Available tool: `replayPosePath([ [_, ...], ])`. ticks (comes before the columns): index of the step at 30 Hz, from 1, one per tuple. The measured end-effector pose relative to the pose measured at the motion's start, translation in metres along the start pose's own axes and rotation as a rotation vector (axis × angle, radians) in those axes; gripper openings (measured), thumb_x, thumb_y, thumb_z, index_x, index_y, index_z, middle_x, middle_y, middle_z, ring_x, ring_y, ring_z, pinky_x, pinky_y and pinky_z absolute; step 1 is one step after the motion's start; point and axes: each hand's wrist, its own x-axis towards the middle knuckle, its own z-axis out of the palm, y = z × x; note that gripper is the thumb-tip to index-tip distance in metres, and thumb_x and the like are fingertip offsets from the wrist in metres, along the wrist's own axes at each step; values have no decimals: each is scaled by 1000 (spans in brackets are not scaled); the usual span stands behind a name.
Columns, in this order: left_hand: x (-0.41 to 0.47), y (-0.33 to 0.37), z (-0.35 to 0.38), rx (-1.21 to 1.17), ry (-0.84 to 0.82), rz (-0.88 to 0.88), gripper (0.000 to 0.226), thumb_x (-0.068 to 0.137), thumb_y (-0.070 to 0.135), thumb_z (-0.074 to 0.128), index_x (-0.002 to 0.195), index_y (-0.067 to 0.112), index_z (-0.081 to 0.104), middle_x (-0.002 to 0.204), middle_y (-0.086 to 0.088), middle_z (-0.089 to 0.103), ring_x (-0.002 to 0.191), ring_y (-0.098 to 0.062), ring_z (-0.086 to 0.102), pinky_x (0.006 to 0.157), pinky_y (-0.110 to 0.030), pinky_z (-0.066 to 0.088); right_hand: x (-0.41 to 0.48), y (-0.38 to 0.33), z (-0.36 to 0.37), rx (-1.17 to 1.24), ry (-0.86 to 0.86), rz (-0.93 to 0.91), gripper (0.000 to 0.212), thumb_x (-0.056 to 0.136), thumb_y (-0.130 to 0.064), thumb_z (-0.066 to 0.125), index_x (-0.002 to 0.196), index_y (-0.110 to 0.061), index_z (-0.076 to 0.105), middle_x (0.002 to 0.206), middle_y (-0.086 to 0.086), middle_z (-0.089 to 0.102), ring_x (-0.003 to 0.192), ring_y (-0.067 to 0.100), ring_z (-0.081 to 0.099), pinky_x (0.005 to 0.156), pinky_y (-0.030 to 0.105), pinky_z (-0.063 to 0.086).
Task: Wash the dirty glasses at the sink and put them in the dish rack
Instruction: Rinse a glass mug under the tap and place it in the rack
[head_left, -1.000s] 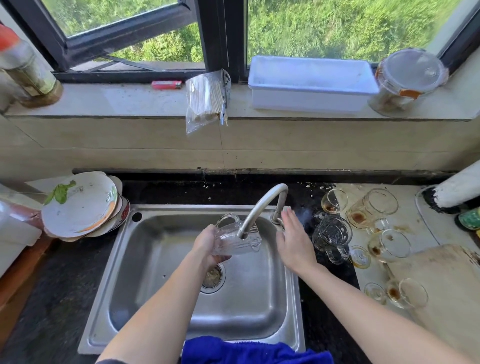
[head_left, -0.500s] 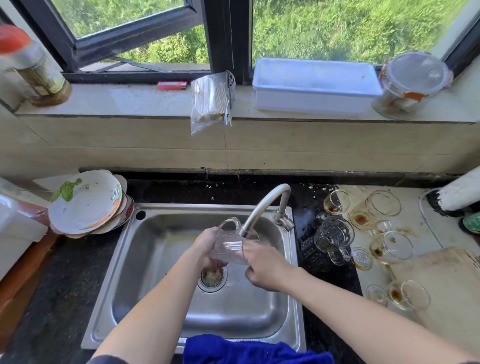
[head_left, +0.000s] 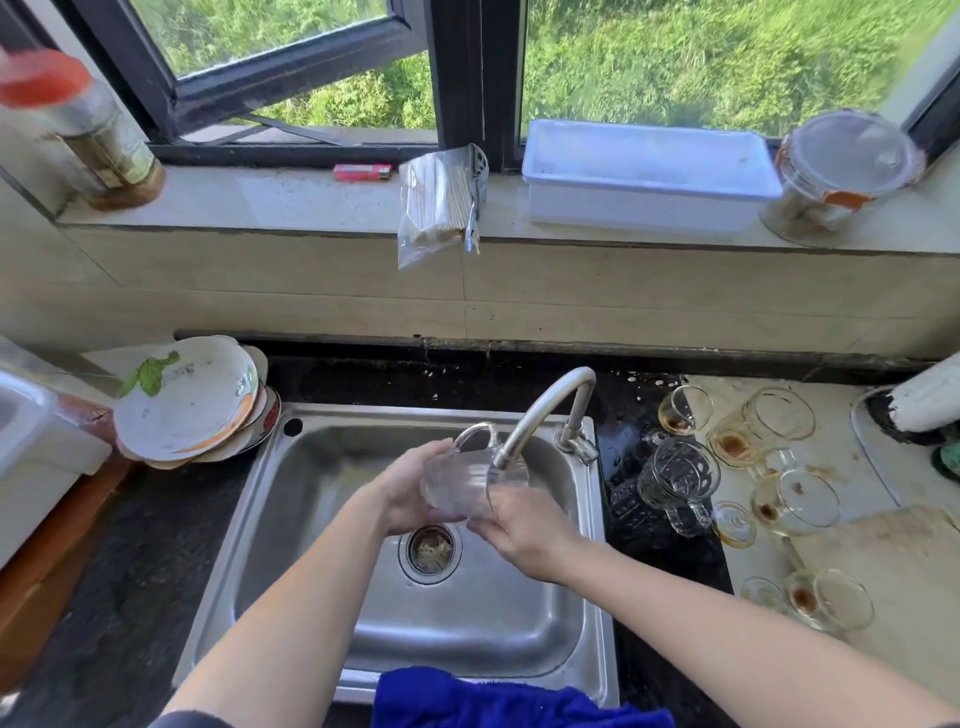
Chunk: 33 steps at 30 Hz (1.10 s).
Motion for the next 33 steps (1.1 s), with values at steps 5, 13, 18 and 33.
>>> replayPosePath([
  [5, 6, -10, -4, -99, 83, 126, 34, 96, 34, 49, 104, 5, 66, 89, -14, 69, 67, -27, 65, 61, -32, 54, -4, -4, 5, 6, -13, -45, 34, 91, -32, 59, 119, -13, 65, 118, 6, 68, 113, 23, 60, 98, 35, 47],
  [13, -2, 5, -1, 221, 107, -78, 27, 89, 39, 51, 96, 17, 66, 78, -4, 66, 58, -19, 60, 55, -26, 48, 1, 11, -2, -359, 38, -392, 39, 77, -10, 47, 109, -15, 70, 113, 2, 67, 114, 18, 55, 79, 37, 58],
  [18, -7, 4, -8, 276, 112, -156, 27, 89, 37, 51, 100, 18, 66, 83, -4, 68, 63, -19, 63, 50, -23, 48, -7, 17, -6, -365, 82, -522, 37, 80, -8, 46, 109, -13, 69, 113, 1, 70, 117, 16, 56, 77, 32, 56],
  [33, 2, -15, -9, -20, 263, 85, 29, 84, 40, 61, 99, 15, 60, 70, -3, 58, 51, -20, 52, 42, -21, 40, -9, 10, -21, -309, -140, -204, 42, 96, -33, 55, 132, -13, 56, 142, 0, 52, 136, 16, 41, 100, 36, 45],
])
